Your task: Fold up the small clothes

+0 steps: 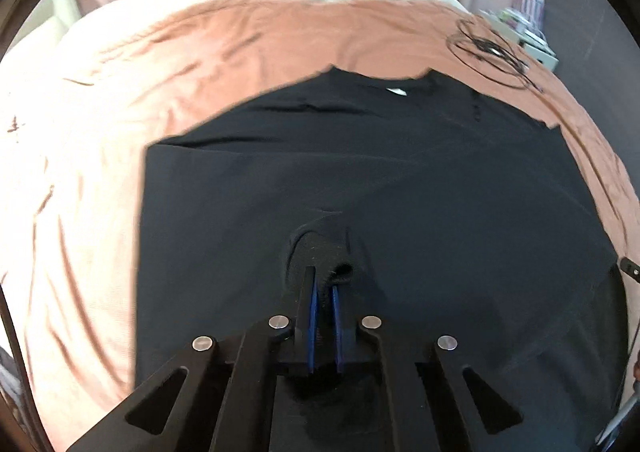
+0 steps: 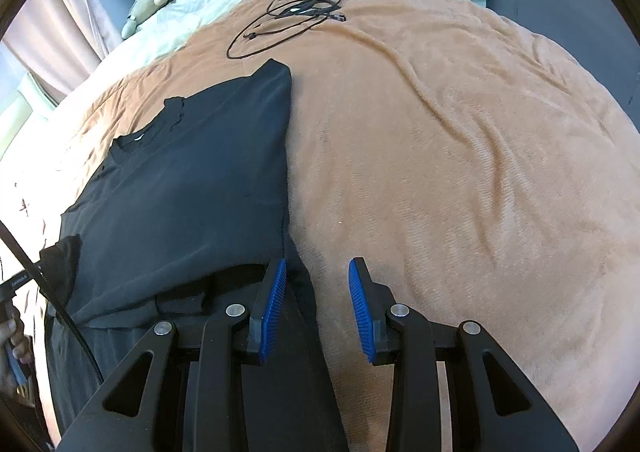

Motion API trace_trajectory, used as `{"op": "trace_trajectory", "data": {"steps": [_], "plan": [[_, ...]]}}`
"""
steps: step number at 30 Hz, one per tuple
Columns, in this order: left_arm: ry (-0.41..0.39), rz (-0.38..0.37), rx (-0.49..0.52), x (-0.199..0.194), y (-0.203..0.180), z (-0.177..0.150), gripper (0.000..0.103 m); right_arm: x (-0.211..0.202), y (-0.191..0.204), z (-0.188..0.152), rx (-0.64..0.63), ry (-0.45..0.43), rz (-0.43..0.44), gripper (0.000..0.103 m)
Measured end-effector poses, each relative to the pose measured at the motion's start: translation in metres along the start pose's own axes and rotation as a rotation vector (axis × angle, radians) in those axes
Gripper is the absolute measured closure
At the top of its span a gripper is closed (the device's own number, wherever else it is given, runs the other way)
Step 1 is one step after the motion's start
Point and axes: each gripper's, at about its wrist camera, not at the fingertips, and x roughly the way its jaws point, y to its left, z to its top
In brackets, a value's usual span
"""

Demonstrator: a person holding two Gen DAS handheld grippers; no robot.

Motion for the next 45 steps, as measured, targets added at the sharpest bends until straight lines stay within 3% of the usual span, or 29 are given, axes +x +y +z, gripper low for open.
{"op": "trace_trajectory", "data": {"steps": [5,6,8,9,10,11,19,23,25,26,28,32,36,39,41,43,45], "plan": [[-0.031,0.123,-0.078,-0.016,0.051,0.002,0.094,-0.002,-0.006,-0.004,0.006,-0.001,0.013,0.073],[-0.032,0.134,-0.103,-0.019,0.062,0.002,0.085,-0.002,-0.006,-0.005,0.003,0.000,0.017,0.073],[-0.037,0.122,-0.139,-0.024,0.077,0.000,0.056,-0.006,-0.006,-0.004,0.000,-0.002,0.020,0.073],[-0.042,0.101,-0.149,-0.027,0.082,-0.002,0.036,-0.008,-0.006,-0.005,0.000,-0.005,0.024,0.073],[-0.051,0.085,-0.151,-0.029,0.084,-0.003,0.027,-0.010,-0.006,-0.005,-0.002,-0.009,0.032,0.073],[-0.057,0.075,-0.148,-0.031,0.085,-0.006,0.026,-0.011,-0.005,-0.005,-0.005,-0.012,0.037,0.073],[0.049,0.015,-0.156,0.004,0.086,-0.030,0.026,-0.005,0.007,-0.008,-0.071,0.025,0.029,0.073],[0.102,-0.065,-0.158,0.022,0.081,-0.043,0.030,0.008,0.023,-0.008,-0.128,0.052,-0.005,0.073],[0.108,-0.094,-0.137,0.026,0.074,-0.046,0.054,0.014,0.028,-0.005,-0.137,0.054,-0.038,0.073],[0.110,-0.099,-0.125,0.026,0.070,-0.046,0.058,0.016,0.029,-0.003,-0.135,0.054,-0.050,0.073],[0.116,-0.120,-0.090,0.026,0.060,-0.044,0.094,0.022,0.033,-0.001,-0.122,0.048,-0.076,0.073],[0.100,-0.032,-0.027,0.012,0.052,-0.038,0.094,0.027,0.032,0.001,-0.098,0.043,-0.105,0.073],[0.071,0.002,-0.044,0.000,0.067,-0.036,0.094,0.028,0.029,-0.003,-0.085,0.038,-0.106,0.073],[0.110,0.008,-0.063,0.014,0.074,-0.039,0.093,0.029,0.029,-0.006,-0.093,0.043,-0.111,0.073],[0.150,0.019,-0.075,0.024,0.077,-0.043,0.081,0.028,0.034,-0.005,-0.111,0.049,-0.138,0.073],[0.128,0.056,-0.082,0.019,0.081,-0.046,0.056,0.023,0.038,-0.005,-0.122,0.059,-0.136,0.070],[0.117,0.062,-0.086,0.010,0.086,-0.048,0.052,0.016,0.038,-0.006,-0.129,0.059,-0.123,0.070]]}}
